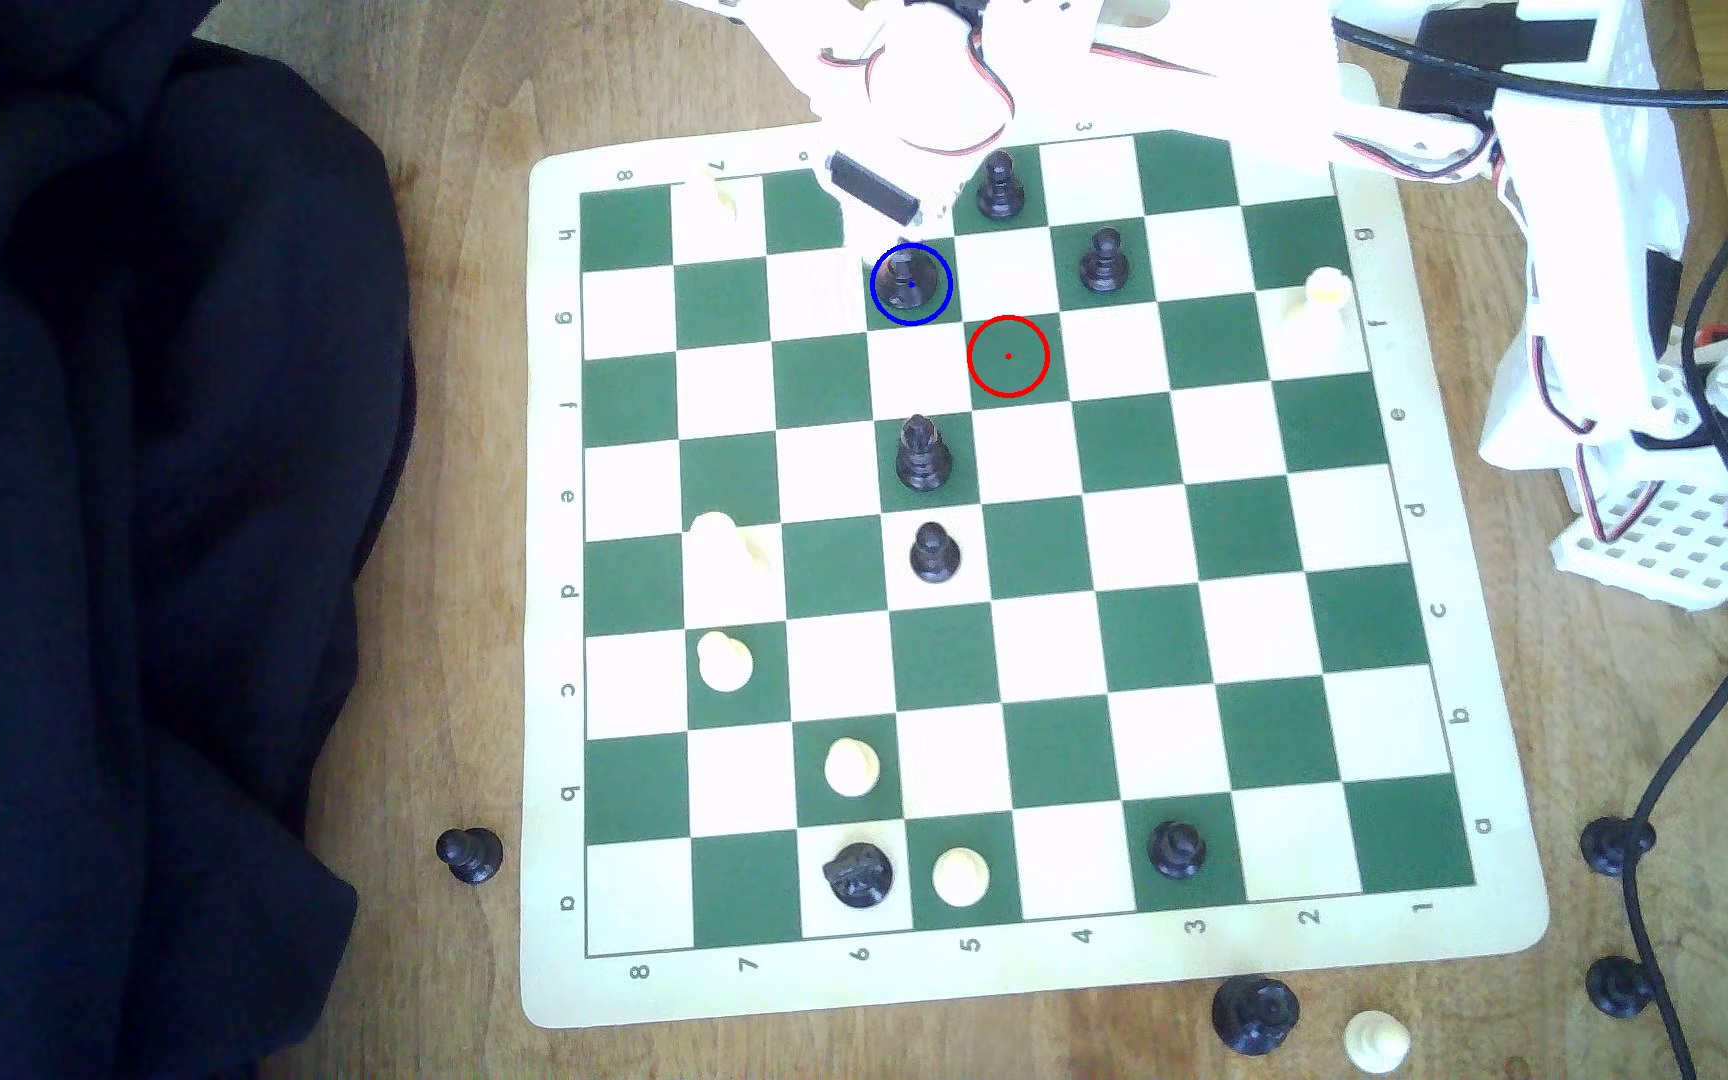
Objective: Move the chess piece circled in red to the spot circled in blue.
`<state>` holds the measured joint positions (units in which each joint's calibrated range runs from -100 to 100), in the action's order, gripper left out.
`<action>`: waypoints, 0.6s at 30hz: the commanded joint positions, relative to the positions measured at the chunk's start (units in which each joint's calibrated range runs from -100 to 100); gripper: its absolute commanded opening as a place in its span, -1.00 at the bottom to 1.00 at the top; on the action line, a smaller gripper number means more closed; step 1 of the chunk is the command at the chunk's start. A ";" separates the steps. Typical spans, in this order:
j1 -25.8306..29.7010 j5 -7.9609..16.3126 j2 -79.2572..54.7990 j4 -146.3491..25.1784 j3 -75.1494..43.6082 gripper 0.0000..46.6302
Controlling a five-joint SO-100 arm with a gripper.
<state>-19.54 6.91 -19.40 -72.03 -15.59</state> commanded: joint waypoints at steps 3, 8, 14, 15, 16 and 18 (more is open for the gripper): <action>-0.36 0.10 2.84 -0.45 -4.45 0.12; -0.36 0.10 5.47 -3.48 -4.36 0.20; 0.50 -0.44 12.78 -12.33 -3.81 0.20; 0.73 -0.44 14.30 -12.98 -3.18 0.20; 1.04 -0.49 16.26 -13.23 -1.73 0.20; 2.22 -0.59 21.52 -14.13 2.44 0.20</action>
<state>-18.95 6.67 -11.02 -84.54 -15.05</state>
